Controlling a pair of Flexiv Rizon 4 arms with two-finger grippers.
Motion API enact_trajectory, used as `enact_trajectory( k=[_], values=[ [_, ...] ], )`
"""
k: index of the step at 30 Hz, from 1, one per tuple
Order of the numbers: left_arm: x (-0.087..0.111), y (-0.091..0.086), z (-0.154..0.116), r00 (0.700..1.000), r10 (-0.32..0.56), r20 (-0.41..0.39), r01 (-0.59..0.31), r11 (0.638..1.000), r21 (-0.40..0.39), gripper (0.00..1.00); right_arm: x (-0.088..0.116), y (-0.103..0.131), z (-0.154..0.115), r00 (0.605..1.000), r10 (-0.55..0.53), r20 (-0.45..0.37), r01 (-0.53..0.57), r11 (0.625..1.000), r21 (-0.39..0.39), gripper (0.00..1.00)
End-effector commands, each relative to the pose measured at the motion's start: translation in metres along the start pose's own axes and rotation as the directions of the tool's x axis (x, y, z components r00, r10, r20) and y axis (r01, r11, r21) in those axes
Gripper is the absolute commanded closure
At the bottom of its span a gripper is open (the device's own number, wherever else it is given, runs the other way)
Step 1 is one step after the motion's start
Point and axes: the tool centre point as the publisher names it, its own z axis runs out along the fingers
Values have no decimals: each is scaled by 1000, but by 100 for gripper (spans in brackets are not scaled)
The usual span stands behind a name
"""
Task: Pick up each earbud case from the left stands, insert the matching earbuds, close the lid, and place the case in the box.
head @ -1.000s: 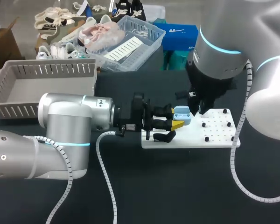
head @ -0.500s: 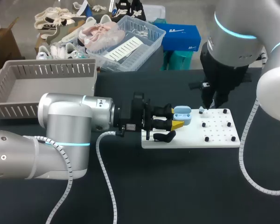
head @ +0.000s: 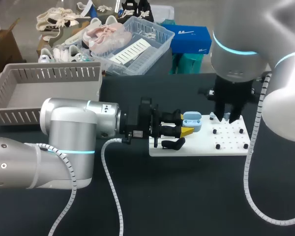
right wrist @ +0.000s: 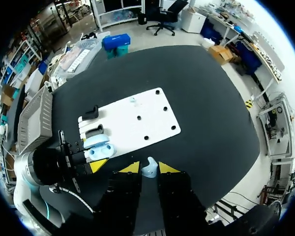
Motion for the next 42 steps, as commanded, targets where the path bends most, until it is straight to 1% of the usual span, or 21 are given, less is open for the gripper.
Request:
enact_trajectory(
  k=[1,6,14,30,33,35,42],
  values=[
    [1,0,0,1000,1,3,-1,1000,-1,100,-7,23,2,998,29,-50,-26,998,54,100],
    [1,0,0,1000,1,3,-1,1000,-1,100,-4,39,4,997,32,-72,-27,998,61,100],
    [1,0,0,1000,1,3,-1,1000,-1,100,-3,52,10,995,31,-95,-24,996,83,100],
    [1,0,0,1000,1,3,-1,1000,-1,100,-3,53,9,995,33,-96,-25,996,89,100],
    [1,0,0,1000,1,3,-1,1000,-1,100,0,58,10,994,31,-106,-22,996,85,100],
    [1,0,0,1000,1,3,-1,1000,-1,100,0,61,9,991,36,-127,-27,997,74,100],
    [1,0,0,1000,1,3,-1,1000,-1,100,1,67,13,989,40,-141,-32,998,61,100]
  ],
)
